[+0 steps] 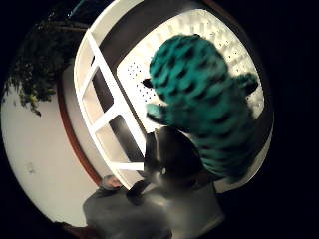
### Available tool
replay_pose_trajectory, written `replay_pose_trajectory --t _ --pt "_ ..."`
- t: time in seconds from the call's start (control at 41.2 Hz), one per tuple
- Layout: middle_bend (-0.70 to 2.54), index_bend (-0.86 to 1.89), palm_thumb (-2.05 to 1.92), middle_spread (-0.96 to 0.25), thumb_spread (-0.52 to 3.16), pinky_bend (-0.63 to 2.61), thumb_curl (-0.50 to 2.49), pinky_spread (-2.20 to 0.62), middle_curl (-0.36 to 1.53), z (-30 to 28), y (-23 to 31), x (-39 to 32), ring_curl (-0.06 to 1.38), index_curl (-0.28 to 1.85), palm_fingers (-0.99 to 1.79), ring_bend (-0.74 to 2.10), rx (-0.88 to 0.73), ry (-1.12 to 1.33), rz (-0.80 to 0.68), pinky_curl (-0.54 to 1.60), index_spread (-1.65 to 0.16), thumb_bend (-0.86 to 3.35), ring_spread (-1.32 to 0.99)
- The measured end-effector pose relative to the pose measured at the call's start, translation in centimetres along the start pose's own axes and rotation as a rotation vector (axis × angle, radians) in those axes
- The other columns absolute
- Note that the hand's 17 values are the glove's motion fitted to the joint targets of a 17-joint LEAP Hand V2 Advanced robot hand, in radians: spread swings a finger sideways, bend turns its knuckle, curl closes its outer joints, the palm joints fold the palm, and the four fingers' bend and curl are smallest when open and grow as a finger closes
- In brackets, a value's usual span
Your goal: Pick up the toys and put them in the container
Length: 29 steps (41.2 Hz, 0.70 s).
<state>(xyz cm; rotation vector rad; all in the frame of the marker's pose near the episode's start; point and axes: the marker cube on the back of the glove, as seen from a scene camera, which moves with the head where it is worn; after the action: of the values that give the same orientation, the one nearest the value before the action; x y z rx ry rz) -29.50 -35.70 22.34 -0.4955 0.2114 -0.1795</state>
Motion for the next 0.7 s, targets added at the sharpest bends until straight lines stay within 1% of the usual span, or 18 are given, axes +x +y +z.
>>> replay_pose_trajectory --t 0.097,0.243,0.291,0.364,0.388,0.461,0.509,0.606,0.703 --pt "0.17 0.12 0.02 -0.16 1.20 1.02 0.58 -0.09 0.46 -0.1 0.5 0.1 0.39 0.44 -0.23 0.49 0.017 0.013 -0.016 0.45 -0.36 -0.04 -0.23" --pt "0.15 0.12 0.00 -0.15 1.28 0.95 0.52 -0.03 0.42 -1.5 2.3 1.4 0.36 0.41 -0.19 0.42 0.058 -0.004 -0.029 0.41 -0.36 -0.02 -0.19" --pt "0.15 0.12 -0.01 -0.15 1.29 0.93 0.51 -0.02 0.41 -2.1 3.1 2.6 0.35 0.40 -0.18 0.40 0.074 0.037 0.006 0.40 -0.36 -0.02 -0.18" --pt "0.15 0.13 -0.01 -0.15 1.31 0.90 0.49 -0.01 0.40 -3.2 4.6 6.2 0.35 0.38 -0.17 0.39 0.096 0.178 0.132 0.39 -0.35 -0.02 -0.16" --pt "0.15 0.13 -0.01 -0.15 1.32 0.90 0.48 -0.01 0.40 -3.6 5.2 7.1 0.35 0.38 -0.16 0.38 0.105 0.178 0.141 0.39 -0.35 -0.02 -0.16" --pt "0.14 0.14 -0.01 -0.15 1.34 0.88 0.46 0.00 0.38 -4.9 7.1 8.9 0.34 0.37 -0.15 0.37 0.129 0.040 0.073 0.38 -0.35 -0.01 -0.15" --pt "0.14 0.14 -0.01 -0.15 1.35 0.87 0.45 0.01 0.38 -5.4 8.3 10.9 0.34 0.37 -0.14 0.36 0.139 0.009 0.078 0.37 -0.35 -0.01 -0.15" --pt "0.14 0.14 0.00 -0.15 1.36 0.85 0.43 0.01 0.36 -6.3 10.6 16.6 0.34 0.36 -0.13 0.34 0.152 -0.014 0.170 0.37 -0.35 -0.01 -0.14" --pt "0.15 0.15 0.01 -0.15 1.37 0.84 0.42 0.02 0.35 -6.8 12.2 21.1 0.33 0.35 -0.12 0.33 0.156 -0.091 0.263 0.36 -0.35 -0.01 -0.14"
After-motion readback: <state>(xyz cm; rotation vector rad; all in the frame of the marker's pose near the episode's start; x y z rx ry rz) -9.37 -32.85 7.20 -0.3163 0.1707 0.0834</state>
